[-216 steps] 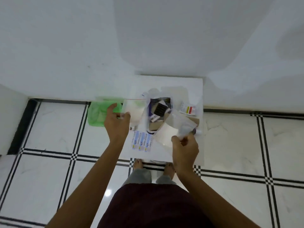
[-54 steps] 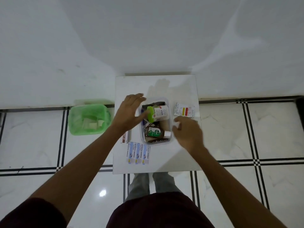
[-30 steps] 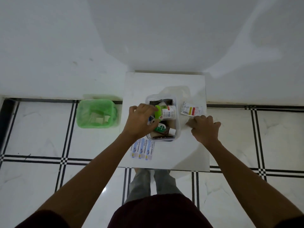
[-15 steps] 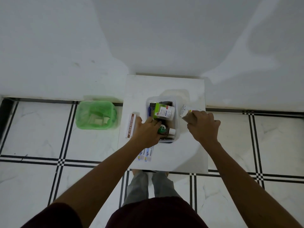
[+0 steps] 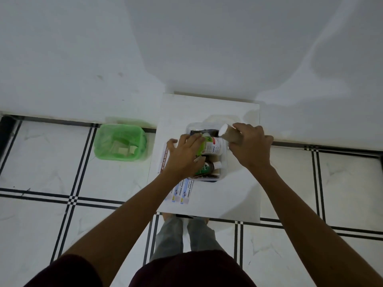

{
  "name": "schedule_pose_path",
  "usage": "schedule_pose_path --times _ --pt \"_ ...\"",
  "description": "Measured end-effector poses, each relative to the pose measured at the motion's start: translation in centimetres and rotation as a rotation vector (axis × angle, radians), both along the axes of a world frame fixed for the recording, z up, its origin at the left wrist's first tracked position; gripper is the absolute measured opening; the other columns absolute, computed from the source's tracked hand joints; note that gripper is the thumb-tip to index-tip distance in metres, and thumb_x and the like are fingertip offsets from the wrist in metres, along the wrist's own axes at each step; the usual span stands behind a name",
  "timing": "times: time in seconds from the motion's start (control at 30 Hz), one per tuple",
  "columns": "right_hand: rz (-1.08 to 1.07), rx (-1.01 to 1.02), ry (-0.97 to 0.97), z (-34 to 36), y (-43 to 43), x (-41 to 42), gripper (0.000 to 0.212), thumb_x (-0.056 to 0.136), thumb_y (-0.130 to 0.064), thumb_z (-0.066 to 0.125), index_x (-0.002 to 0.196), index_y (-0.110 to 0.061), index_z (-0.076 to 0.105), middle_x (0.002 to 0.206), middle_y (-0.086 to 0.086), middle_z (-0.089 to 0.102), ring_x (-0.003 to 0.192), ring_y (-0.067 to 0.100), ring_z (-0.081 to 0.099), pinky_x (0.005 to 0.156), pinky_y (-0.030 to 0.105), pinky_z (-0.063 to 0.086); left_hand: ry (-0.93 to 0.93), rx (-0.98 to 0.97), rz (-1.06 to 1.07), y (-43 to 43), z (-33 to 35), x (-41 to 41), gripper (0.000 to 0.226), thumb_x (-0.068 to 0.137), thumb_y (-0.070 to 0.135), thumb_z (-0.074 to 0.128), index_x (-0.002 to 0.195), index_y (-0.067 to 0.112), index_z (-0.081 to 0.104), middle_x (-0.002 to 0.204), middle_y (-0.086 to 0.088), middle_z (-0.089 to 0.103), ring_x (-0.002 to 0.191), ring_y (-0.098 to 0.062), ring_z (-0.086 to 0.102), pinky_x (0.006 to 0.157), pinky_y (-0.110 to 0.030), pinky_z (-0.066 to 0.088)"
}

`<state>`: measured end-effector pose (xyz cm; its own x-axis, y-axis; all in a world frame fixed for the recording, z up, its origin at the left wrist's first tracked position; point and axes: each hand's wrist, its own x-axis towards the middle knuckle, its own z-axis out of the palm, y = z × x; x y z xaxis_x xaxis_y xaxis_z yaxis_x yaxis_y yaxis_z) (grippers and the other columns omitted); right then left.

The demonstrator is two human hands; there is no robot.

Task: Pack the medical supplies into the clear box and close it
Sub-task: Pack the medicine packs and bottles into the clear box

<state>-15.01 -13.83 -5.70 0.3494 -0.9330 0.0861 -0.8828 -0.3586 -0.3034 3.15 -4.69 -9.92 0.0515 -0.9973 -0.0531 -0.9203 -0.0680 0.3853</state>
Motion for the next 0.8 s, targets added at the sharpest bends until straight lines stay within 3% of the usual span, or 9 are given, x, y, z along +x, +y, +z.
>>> schedule_pose_path --times 0.1,0.33,0.47,0.57,0.67,0.73,0.8 --pt "0.036 0.016 -0.050 0.1 -0.5 1.2 0.041 0.070 -0.018 0.071 0.110 -0.018 0.061 0.099 0.000 0.069 0.092 0.029 0.057 0.074 0.039 0.032 -0.121 0.181 -0.087 -2.5 0.3 0.2 0.079 0.075 0.049 0.063 0.142 0.025 0.029 0.151 0.005 0.033 0.133 -0.020 0.030 0.101 -0.054 0.021" --pt "0.127 0.135 0.021 0.5 -1.4 3.9 0.036 0.076 -0.025 0.062 0.111 -0.028 0.058 0.104 -0.009 0.067 0.100 0.022 0.051 0.074 0.036 0.024 -0.048 0.220 -0.156 -2.7 -1.0 1.1 0.071 0.072 0.043 0.068 0.136 0.028 0.040 0.142 0.007 0.046 0.132 -0.017 0.031 0.102 -0.054 0.016" --pt "0.199 0.189 0.117 0.2 -1.2 5.2 0.037 0.078 -0.025 0.062 0.114 -0.029 0.056 0.108 -0.007 0.065 0.105 0.023 0.049 0.075 0.037 0.022 0.244 -0.002 -0.046 0.2 -1.1 2.0 0.061 0.073 0.052 0.062 0.127 0.026 0.052 0.133 0.007 0.054 0.125 -0.015 0.041 0.097 -0.044 0.025" --pt "0.212 0.203 0.147 -0.3 -0.9 5.5 0.038 0.077 -0.022 0.062 0.114 -0.029 0.056 0.107 -0.007 0.065 0.105 0.023 0.048 0.075 0.038 0.023 0.395 -0.228 0.272 2.2 -1.9 3.1 0.036 0.081 0.031 0.055 0.113 0.015 0.059 0.114 -0.002 0.063 0.107 -0.023 0.053 0.089 -0.041 0.041" --pt "0.225 0.210 0.190 -1.0 -0.9 5.6 0.040 0.078 -0.020 0.061 0.117 -0.028 0.055 0.111 -0.005 0.064 0.107 0.023 0.047 0.079 0.039 0.027 0.393 0.041 0.568 3.1 -4.2 4.4 0.042 0.083 0.027 0.061 0.119 0.007 0.054 0.117 -0.013 0.058 0.108 -0.032 0.051 0.091 -0.046 0.045" --pt "0.230 0.192 0.220 -1.4 -0.9 5.6 0.041 0.079 -0.019 0.060 0.119 -0.027 0.054 0.115 -0.004 0.063 0.108 0.024 0.047 0.080 0.040 0.028 0.409 0.253 0.644 3.1 -5.2 5.0 0.060 0.076 0.033 0.073 0.123 0.005 0.048 0.119 -0.016 0.054 0.111 -0.034 0.049 0.092 -0.048 0.045" --pt "0.226 0.171 0.229 -1.9 -1.0 5.5 0.042 0.079 -0.017 0.058 0.120 -0.027 0.055 0.117 -0.004 0.062 0.109 0.024 0.046 0.080 0.040 0.028 0.398 0.324 0.659 2.7 -6.0 5.2 0.070 0.068 0.032 0.081 0.119 0.001 0.046 0.114 -0.017 0.052 0.106 -0.034 0.050 0.091 -0.048 0.045"
